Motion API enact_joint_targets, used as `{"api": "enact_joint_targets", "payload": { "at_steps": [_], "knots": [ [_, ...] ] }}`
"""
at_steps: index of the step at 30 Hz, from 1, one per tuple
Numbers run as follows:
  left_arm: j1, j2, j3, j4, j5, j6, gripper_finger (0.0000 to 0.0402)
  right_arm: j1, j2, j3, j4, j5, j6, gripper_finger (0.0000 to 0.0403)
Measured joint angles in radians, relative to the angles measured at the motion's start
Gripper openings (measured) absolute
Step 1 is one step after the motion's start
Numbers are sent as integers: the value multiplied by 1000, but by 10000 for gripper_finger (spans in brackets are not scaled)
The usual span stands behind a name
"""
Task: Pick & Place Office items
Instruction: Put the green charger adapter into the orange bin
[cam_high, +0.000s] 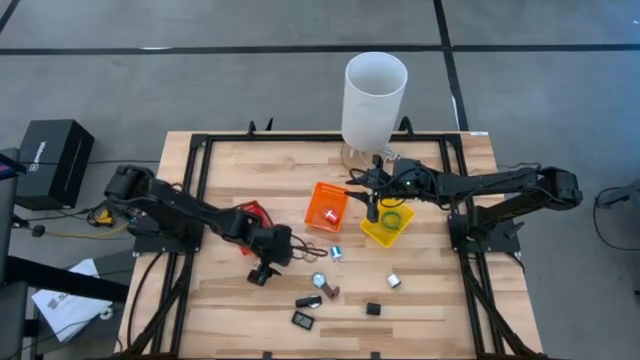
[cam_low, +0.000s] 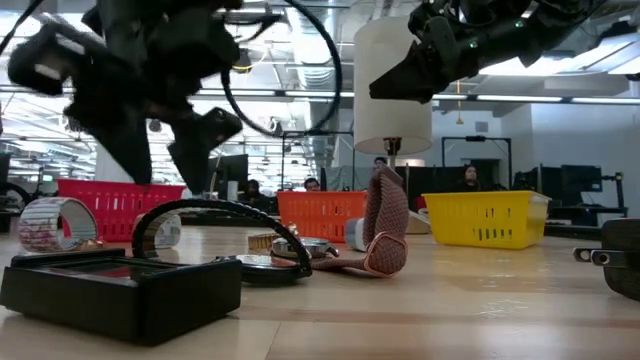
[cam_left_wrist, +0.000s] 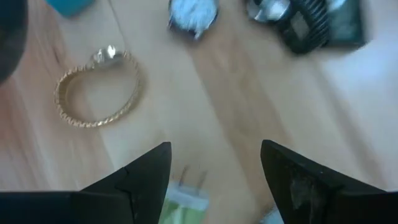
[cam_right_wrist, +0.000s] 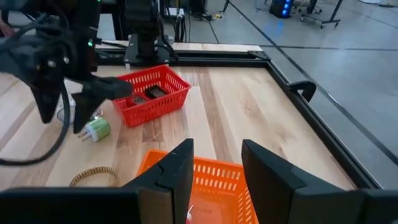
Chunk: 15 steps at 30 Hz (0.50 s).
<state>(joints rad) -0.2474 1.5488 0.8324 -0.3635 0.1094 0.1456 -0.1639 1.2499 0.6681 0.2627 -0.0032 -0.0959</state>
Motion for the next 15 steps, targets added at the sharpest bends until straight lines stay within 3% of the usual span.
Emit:
{"api": "enact_joint_targets", "payload": {
  "at_steps": [15],
  "knots": [
    [0, 80, -1, -92, -132, 35, 241, 0, 0, 0, -2, 0, 0, 127]
  ]
}}
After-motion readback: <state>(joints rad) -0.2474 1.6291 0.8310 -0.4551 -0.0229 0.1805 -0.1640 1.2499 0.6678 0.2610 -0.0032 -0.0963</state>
